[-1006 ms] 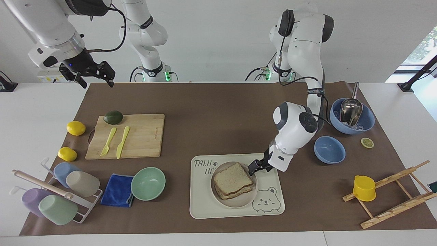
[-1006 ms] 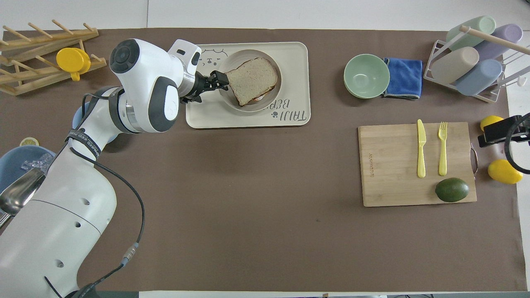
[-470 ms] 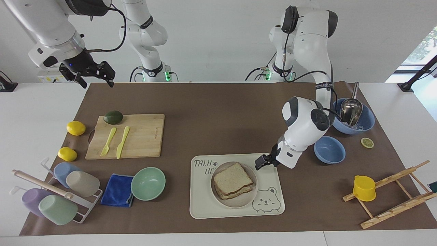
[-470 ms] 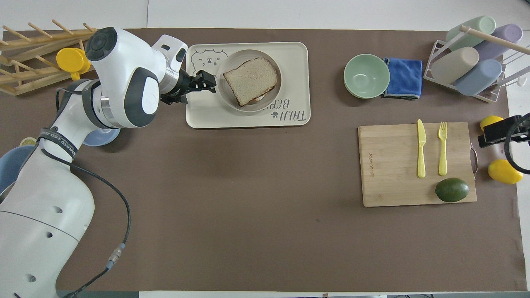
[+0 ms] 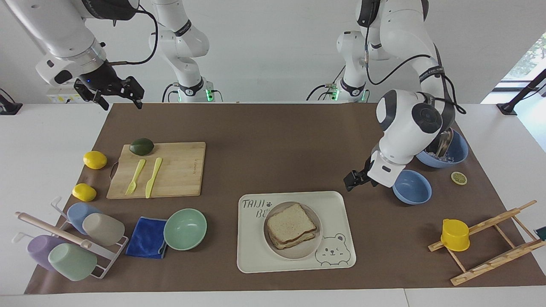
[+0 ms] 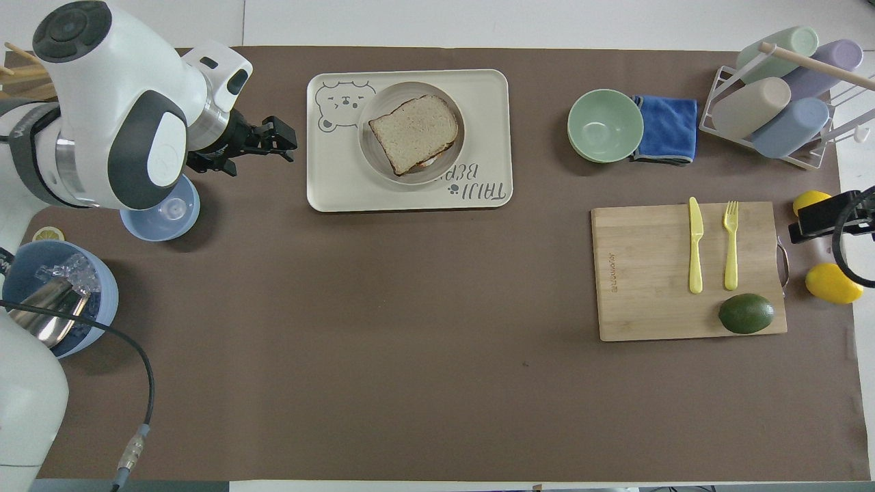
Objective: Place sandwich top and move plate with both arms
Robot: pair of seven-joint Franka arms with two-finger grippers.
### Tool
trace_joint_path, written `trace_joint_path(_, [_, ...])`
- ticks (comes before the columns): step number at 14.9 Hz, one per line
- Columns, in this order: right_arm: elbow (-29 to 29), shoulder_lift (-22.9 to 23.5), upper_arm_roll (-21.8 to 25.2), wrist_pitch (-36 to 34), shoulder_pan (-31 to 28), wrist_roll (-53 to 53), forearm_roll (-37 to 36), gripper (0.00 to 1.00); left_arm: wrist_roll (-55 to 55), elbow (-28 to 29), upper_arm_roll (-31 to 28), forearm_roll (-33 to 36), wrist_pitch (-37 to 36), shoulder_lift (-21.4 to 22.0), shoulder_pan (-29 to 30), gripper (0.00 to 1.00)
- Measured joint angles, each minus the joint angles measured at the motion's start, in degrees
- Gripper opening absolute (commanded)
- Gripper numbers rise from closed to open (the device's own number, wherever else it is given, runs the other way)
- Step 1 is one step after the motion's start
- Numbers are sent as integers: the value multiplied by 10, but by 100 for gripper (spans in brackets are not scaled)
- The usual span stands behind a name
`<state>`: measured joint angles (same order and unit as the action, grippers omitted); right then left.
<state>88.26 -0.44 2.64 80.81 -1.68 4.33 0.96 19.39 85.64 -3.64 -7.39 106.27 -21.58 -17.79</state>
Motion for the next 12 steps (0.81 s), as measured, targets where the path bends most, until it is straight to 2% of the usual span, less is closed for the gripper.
trace_joint_path(3, [0, 0, 0, 0, 0, 0, 0, 100, -17, 0, -2, 28, -55, 43, 12, 100])
trace_joint_path(9, [0, 0, 0, 0, 0, 0, 0, 100, -94, 8, -4, 34, -161, 133, 42, 100])
trace_joint_path(12, [0, 0, -1, 0, 1, 0, 0, 100, -108, 64, -2, 35, -196, 210, 45, 100])
